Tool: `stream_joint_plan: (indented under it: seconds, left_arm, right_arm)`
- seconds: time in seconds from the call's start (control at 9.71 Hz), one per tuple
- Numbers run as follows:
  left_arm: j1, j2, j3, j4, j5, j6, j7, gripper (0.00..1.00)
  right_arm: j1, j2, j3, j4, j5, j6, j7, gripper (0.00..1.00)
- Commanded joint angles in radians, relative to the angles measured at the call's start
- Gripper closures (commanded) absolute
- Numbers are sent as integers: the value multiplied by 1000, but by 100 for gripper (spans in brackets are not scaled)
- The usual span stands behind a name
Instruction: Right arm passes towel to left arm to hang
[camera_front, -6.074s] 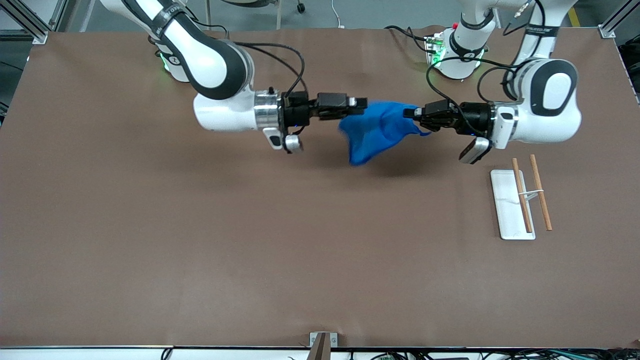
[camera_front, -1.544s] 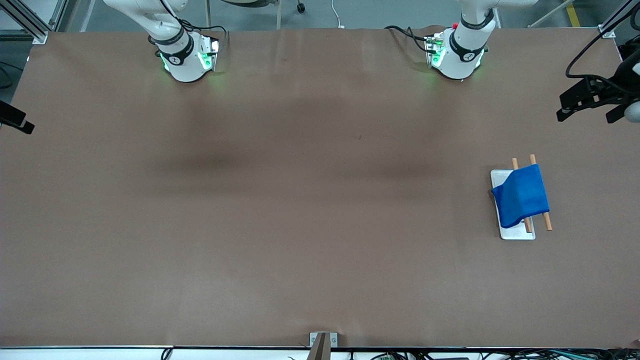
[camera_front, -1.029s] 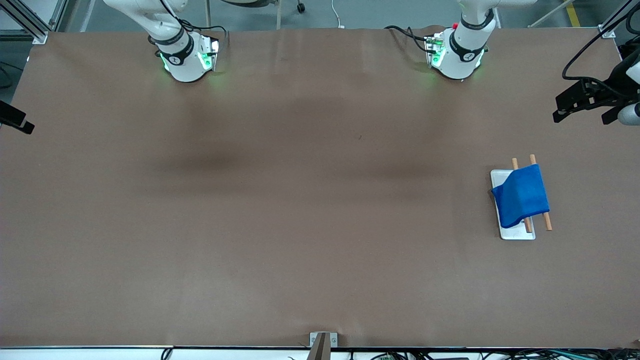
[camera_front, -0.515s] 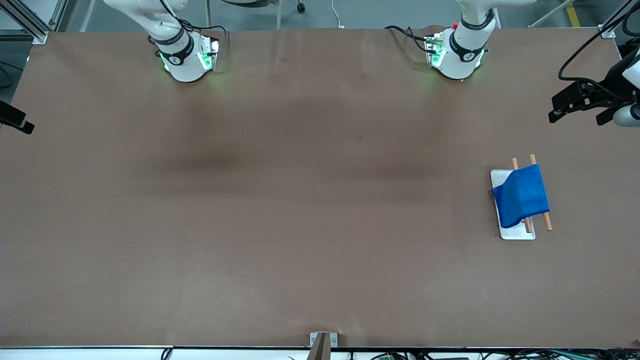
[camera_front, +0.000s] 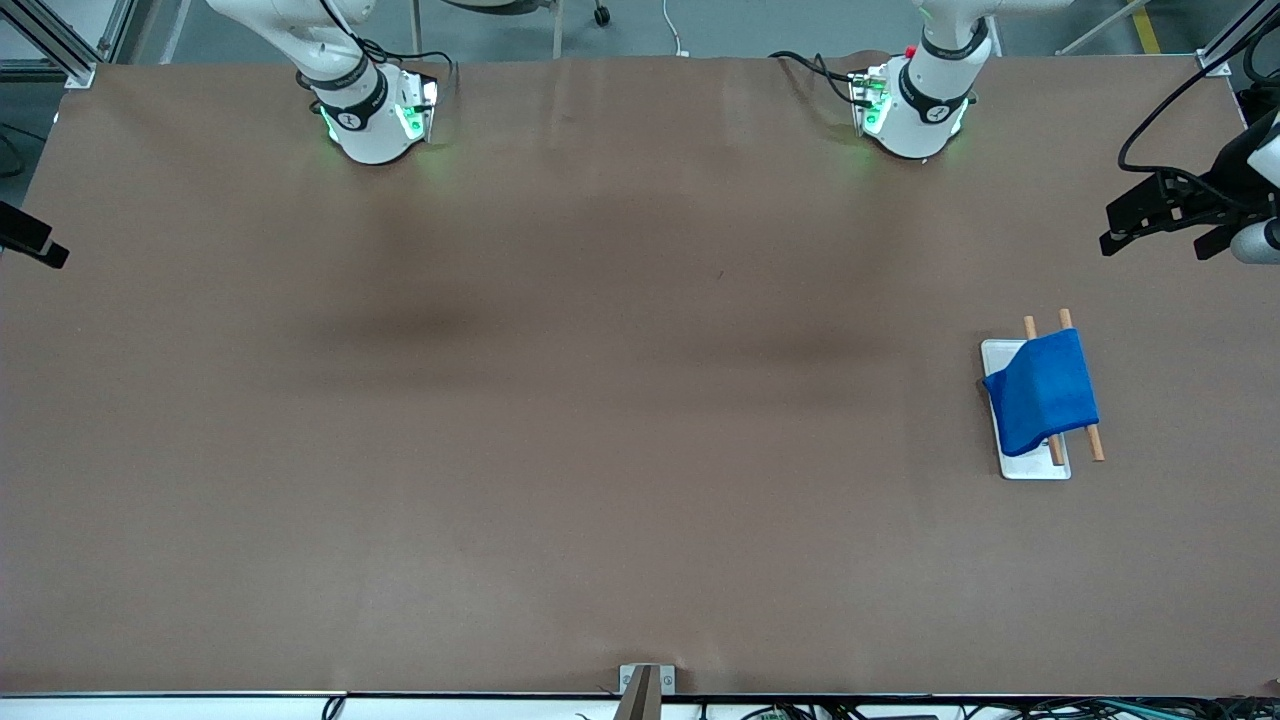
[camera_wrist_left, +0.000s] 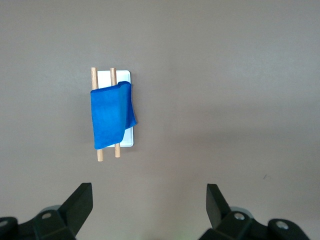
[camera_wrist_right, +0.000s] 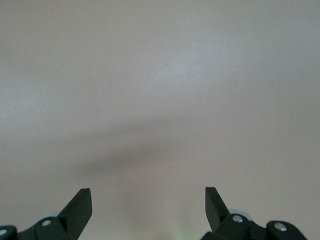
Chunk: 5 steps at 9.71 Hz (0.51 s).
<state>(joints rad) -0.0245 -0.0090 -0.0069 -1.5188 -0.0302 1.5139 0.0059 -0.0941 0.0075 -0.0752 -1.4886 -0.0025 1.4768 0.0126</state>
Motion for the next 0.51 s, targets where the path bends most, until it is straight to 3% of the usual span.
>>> stream_joint_plan:
  seconds: [0.0,0.41]
  left_arm:
    - [5,-8,1,-44,7,20,-14,0]
    - [3,-9,1,-44,33,19,-15,0]
  right_arm:
    - [-13,-12,6,-15,16,2,13,0]
    - [-13,-12,6,-15,16,0,12,0]
